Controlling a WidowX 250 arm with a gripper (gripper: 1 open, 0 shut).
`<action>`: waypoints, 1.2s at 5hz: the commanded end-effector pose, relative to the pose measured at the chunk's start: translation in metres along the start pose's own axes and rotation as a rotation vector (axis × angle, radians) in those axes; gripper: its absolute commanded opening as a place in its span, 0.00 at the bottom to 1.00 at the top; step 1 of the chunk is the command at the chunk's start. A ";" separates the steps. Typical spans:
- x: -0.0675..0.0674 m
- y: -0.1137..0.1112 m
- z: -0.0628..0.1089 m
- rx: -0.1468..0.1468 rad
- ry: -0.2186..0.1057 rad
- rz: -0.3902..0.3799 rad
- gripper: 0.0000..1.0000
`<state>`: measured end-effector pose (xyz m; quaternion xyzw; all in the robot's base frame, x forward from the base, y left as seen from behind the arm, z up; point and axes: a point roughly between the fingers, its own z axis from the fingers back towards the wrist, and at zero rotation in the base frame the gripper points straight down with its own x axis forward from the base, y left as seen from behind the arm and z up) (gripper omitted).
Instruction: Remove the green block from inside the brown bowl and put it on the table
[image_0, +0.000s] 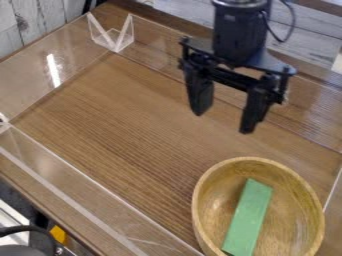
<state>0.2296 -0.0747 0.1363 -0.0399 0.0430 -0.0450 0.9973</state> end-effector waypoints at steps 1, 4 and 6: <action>-0.008 -0.019 0.004 -0.020 -0.046 0.035 1.00; -0.032 -0.044 -0.002 -0.067 -0.094 0.118 1.00; -0.020 -0.040 -0.004 -0.072 -0.077 0.122 1.00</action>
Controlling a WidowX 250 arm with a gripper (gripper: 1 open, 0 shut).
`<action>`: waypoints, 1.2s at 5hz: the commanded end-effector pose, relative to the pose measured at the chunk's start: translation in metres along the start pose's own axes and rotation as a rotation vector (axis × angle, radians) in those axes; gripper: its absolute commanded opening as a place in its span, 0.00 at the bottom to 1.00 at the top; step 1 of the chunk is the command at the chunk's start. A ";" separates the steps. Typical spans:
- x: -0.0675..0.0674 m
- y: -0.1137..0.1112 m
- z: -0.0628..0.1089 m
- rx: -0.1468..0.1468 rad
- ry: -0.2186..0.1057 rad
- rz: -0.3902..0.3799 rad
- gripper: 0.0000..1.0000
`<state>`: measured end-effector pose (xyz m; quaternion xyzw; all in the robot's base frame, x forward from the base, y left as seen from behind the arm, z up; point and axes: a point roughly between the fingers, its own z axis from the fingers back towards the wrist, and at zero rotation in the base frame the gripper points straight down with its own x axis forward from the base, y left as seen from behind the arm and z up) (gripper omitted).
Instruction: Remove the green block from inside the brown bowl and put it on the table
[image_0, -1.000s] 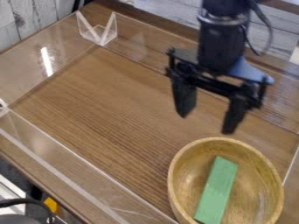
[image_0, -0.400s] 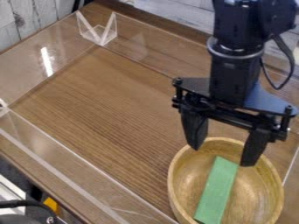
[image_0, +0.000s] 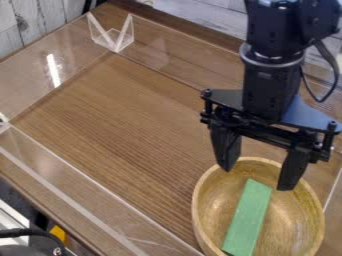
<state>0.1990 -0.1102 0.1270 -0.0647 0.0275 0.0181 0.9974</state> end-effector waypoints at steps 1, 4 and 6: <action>0.005 -0.011 0.014 -0.021 -0.020 -0.077 1.00; -0.008 -0.035 0.006 -0.040 -0.034 -0.115 1.00; -0.001 -0.032 -0.011 -0.042 -0.084 -0.092 1.00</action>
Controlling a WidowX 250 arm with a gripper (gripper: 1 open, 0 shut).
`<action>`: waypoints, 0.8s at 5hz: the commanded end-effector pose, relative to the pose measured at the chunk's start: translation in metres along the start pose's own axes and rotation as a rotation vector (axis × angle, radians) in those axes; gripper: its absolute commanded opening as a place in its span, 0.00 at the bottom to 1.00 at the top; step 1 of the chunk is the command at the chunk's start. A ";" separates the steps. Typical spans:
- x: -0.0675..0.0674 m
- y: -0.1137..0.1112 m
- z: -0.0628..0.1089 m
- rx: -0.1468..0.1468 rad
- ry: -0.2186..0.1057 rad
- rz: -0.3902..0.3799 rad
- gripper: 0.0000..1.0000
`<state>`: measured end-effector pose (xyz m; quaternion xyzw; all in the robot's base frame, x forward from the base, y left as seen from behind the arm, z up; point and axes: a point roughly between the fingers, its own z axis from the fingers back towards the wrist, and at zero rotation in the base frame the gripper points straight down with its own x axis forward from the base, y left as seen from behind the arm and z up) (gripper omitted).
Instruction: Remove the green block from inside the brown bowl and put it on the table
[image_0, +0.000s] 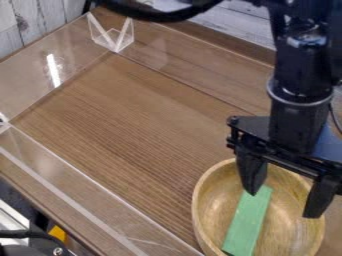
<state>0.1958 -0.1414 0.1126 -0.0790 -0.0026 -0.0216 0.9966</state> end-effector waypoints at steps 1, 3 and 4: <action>0.007 -0.007 0.005 -0.014 -0.021 -0.046 1.00; 0.010 -0.014 0.004 -0.005 -0.008 -0.082 1.00; 0.009 -0.016 0.006 0.009 0.002 -0.079 1.00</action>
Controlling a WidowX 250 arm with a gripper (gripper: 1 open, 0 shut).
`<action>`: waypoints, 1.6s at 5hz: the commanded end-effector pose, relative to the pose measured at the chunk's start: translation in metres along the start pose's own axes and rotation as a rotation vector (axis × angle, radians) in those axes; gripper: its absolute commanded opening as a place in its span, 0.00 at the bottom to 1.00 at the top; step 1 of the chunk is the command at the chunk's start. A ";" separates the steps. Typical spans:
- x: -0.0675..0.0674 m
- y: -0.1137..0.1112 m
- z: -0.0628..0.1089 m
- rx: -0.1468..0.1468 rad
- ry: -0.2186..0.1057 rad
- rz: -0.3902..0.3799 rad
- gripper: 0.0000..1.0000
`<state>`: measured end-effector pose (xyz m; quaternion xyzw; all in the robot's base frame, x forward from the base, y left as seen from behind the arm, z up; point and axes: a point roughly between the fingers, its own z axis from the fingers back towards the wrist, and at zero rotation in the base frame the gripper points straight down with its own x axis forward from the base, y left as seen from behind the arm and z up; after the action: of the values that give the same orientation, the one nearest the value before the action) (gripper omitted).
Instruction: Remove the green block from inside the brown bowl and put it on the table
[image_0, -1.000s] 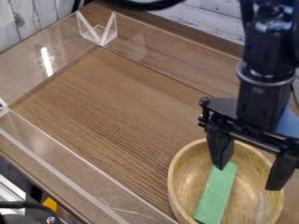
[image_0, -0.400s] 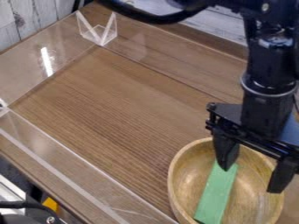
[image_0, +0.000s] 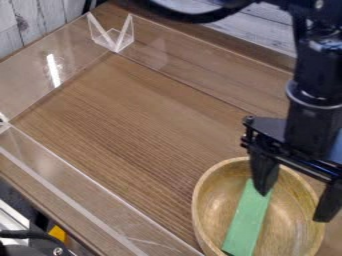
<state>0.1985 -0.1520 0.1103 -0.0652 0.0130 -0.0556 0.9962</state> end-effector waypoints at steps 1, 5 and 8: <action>0.001 -0.007 0.008 -0.002 -0.030 0.009 1.00; -0.023 0.019 -0.018 0.062 -0.023 0.104 1.00; -0.022 0.033 -0.053 0.099 0.002 0.048 1.00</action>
<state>0.1747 -0.1229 0.0490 -0.0104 0.0239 -0.0333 0.9991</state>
